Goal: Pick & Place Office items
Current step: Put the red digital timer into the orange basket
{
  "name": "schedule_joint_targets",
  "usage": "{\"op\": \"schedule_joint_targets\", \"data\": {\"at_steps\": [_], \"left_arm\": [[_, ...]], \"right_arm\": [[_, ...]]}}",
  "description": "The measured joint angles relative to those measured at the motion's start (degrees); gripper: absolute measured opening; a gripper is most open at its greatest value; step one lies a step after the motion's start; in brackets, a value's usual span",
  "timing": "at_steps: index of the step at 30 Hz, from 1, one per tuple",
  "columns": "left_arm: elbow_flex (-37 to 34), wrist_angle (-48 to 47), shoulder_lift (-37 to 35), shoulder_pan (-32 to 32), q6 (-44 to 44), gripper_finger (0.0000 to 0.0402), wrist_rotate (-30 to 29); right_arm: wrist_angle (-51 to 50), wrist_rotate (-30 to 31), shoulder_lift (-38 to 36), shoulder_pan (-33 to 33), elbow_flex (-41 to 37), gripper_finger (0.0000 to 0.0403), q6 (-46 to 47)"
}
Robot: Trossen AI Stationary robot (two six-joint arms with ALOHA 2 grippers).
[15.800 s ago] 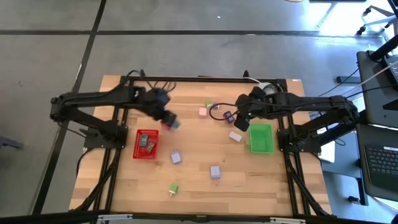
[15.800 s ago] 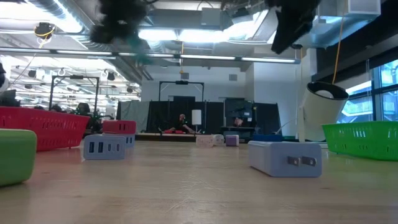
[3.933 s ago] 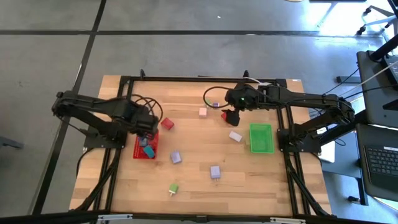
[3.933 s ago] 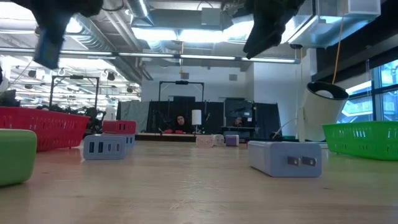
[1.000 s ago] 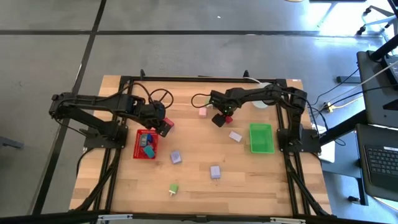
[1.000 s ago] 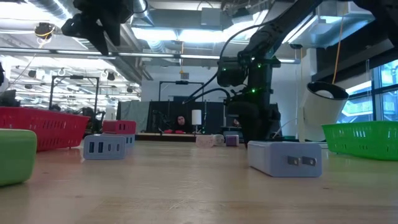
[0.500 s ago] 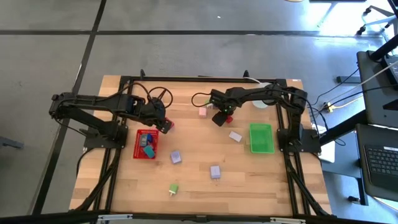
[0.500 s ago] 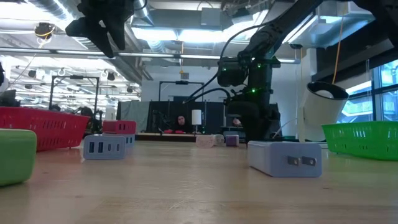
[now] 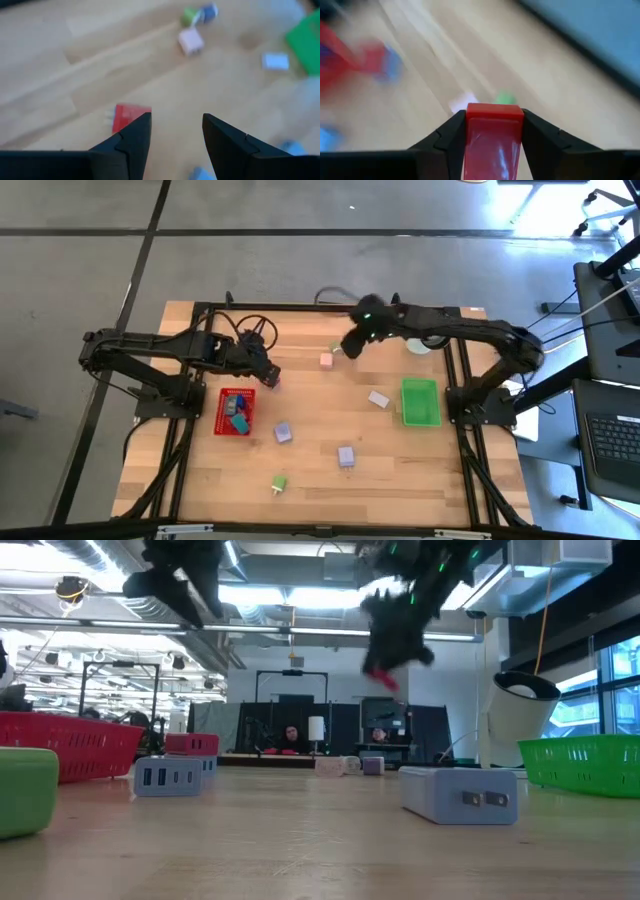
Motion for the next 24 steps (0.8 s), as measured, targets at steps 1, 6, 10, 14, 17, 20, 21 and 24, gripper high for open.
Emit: {"op": "schedule_joint_targets", "data": {"at_steps": [1, 6, 10, 14, 17, 20, 21, 24], "left_arm": [[0.0, 0.7, 0.0, 0.0, 0.0, 0.0173, -1.6], [0.0, 6.1, 0.0, 0.0, 0.0, 0.0173, -13.3], [0.0, 13.1, 0.0, 0.0, 4.6, 0.0173, -18.9], [0.0, 23.6, 0.0, 0.0, 11.9, 0.0172, -16.9], [0.0, 33.6, 0.2, 0.0, 17.0, 0.0171, -12.5], [0.0, 45.8, 0.2, 0.1, 22.5, 0.0171, -5.4], [0.0, 50.1, 0.2, 0.1, 24.5, 0.0171, -2.5], [0.0, 62.0, 0.2, -0.1, 31.8, 0.0171, 3.8]], "right_arm": [[2.3, 0.0, -2.0, 0.1, 0.0, 0.0164, 0.0], [13.2, -0.2, -10.2, 0.7, 0.0, 0.0167, 0.0], [22.6, -0.3, -14.5, 2.1, 0.1, 0.0163, -1.8], [29.4, -2.2, -15.9, 4.0, 0.1, 0.0165, -6.0], [32.0, -4.8, -15.9, 5.2, 0.1, 0.0166, -8.7], [34.6, -6.7, -15.8, 6.1, 0.1, 0.0167, -10.7], [35.9, -7.1, -15.8, 6.3, 0.1, 0.0167, -11.2], [42.6, -8.3, -15.8, 6.9, 0.1, 0.0167, -11.0]]}}
